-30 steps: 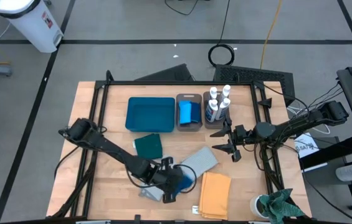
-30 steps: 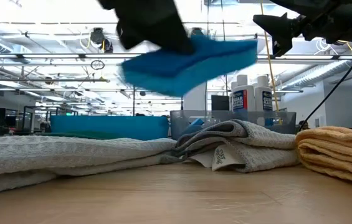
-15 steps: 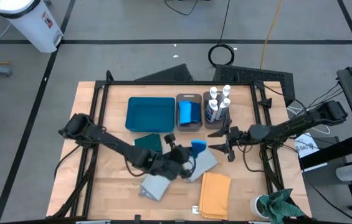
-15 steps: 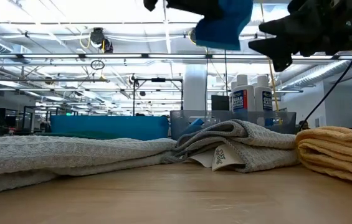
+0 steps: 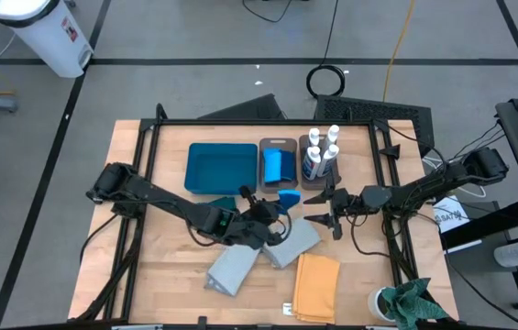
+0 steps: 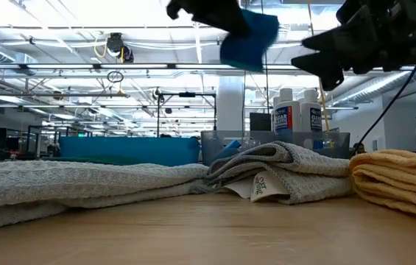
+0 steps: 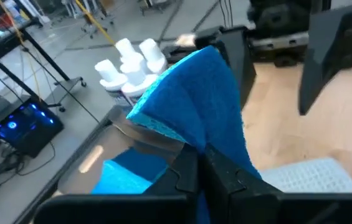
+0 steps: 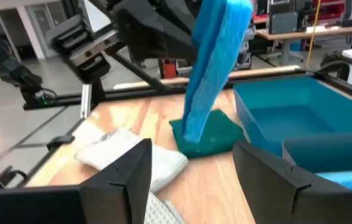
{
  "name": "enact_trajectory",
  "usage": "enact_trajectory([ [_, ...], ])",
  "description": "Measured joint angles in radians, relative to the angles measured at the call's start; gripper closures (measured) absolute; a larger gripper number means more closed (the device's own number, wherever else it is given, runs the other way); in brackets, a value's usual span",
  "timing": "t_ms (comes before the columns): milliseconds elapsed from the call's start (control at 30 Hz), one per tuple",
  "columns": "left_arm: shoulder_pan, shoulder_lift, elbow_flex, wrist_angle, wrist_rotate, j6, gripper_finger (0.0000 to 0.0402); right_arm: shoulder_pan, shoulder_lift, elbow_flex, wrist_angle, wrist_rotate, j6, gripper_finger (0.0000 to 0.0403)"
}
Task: Pick & Place Kitchen Items
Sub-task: Put the blue sponge into the left black bin
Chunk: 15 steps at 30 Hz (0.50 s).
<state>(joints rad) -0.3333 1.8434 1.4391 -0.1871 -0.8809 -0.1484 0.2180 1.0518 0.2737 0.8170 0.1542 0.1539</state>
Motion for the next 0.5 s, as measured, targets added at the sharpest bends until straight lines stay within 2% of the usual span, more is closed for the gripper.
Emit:
enact_trajectory([
  [100, -0.004, -0.084, -0.107, 0.063, -0.016, 0.001, 0.0397, 0.0, -0.018, 0.0, -0.002, -0.003, 0.003, 0.0206],
  [200, -0.001, -0.196, -0.288, 0.224, 0.036, 0.036, 0.0394, 0.0, -0.03, 0.0, -0.008, -0.026, 0.008, 0.0206],
  [400, 0.01, -0.379, -0.718, 0.847, 0.194, 0.161, 0.0397, 0.0, -0.029, 0.001, -0.014, -0.026, -0.009, 0.0206],
  [500, 0.014, -0.416, -0.876, 1.097, 0.196, 0.192, 0.0395, -0.002, -0.029, 0.001, 0.005, -0.025, -0.017, 0.0206],
])
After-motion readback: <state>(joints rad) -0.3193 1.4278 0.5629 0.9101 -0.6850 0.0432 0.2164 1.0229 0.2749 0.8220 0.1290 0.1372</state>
